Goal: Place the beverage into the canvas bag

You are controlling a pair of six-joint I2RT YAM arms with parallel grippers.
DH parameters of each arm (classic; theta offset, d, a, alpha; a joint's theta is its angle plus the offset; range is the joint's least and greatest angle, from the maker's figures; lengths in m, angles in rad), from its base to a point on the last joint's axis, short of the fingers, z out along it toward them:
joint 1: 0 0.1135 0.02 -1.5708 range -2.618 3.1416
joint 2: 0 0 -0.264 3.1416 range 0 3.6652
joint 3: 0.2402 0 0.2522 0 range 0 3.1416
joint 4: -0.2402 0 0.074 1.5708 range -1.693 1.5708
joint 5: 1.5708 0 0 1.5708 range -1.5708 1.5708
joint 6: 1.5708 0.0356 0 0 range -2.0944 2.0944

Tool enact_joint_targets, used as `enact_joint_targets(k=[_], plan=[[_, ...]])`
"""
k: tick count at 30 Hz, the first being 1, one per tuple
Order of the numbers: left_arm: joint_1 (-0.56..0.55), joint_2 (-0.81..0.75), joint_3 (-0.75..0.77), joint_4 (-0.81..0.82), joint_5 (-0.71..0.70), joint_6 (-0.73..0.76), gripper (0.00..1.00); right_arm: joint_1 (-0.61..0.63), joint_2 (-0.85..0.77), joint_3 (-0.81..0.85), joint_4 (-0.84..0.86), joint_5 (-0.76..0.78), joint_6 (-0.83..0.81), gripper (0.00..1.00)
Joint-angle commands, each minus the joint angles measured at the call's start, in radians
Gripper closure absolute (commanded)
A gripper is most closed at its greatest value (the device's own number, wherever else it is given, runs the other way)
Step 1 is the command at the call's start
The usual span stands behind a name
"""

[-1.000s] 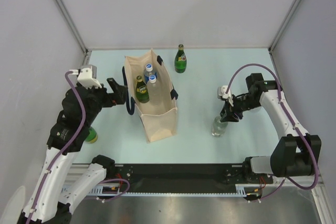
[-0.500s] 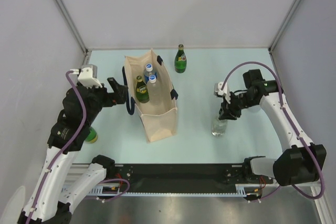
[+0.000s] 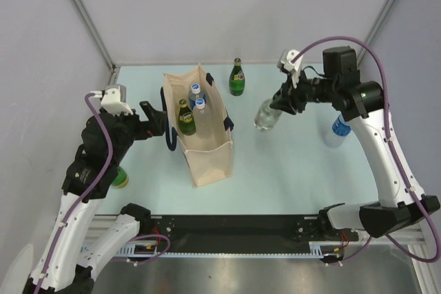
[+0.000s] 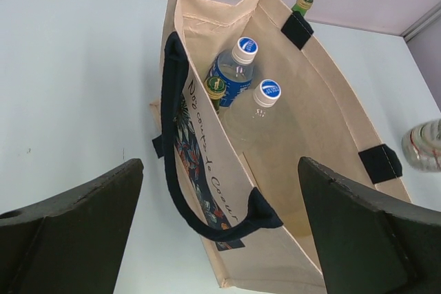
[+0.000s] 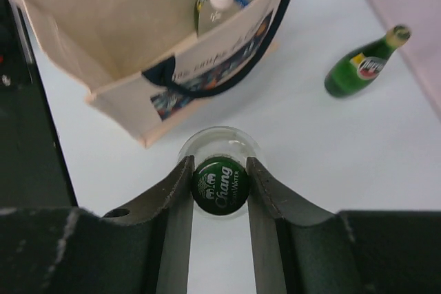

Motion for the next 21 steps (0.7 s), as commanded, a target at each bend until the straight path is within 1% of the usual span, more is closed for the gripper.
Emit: enact_joint_targets(k=[1, 3, 4, 7, 8, 11, 16, 21], plan=[[0.002, -0.010, 0.008, 0.022, -0.017, -0.027, 0.00, 0.053, 0.047, 0.217, 0.238, 0.008, 0.214, 1.00], [0.002, -0.013, 0.006, 0.022, -0.019, -0.033, 0.00, 0.082, 0.082, 0.274, 0.270, 0.032, 0.258, 1.00], [0.002, -0.014, 0.006, 0.020, -0.017, -0.037, 0.00, 0.091, 0.101, 0.340, 0.293, 0.035, 0.272, 1.00], [0.002, -0.021, 0.008, 0.022, -0.020, -0.045, 0.00, 0.116, 0.171, 0.440, 0.321, 0.028, 0.329, 1.00], [0.002, -0.024, 0.009, 0.022, -0.020, -0.045, 0.00, 0.122, 0.190, 0.498, 0.321, 0.023, 0.337, 1.00], [0.002, -0.031, 0.009, 0.017, -0.027, -0.050, 0.00, 0.163, 0.251, 0.564, 0.329, 0.009, 0.355, 1.00], [0.002, -0.050, 0.005, 0.000, -0.037, -0.060, 0.00, 0.262, 0.291, 0.550, 0.315, -0.004, 0.323, 1.00], [0.002, -0.070, -0.006, -0.016, -0.050, -0.068, 0.00, 0.328, 0.346, 0.540, 0.298, -0.009, 0.298, 1.00]])
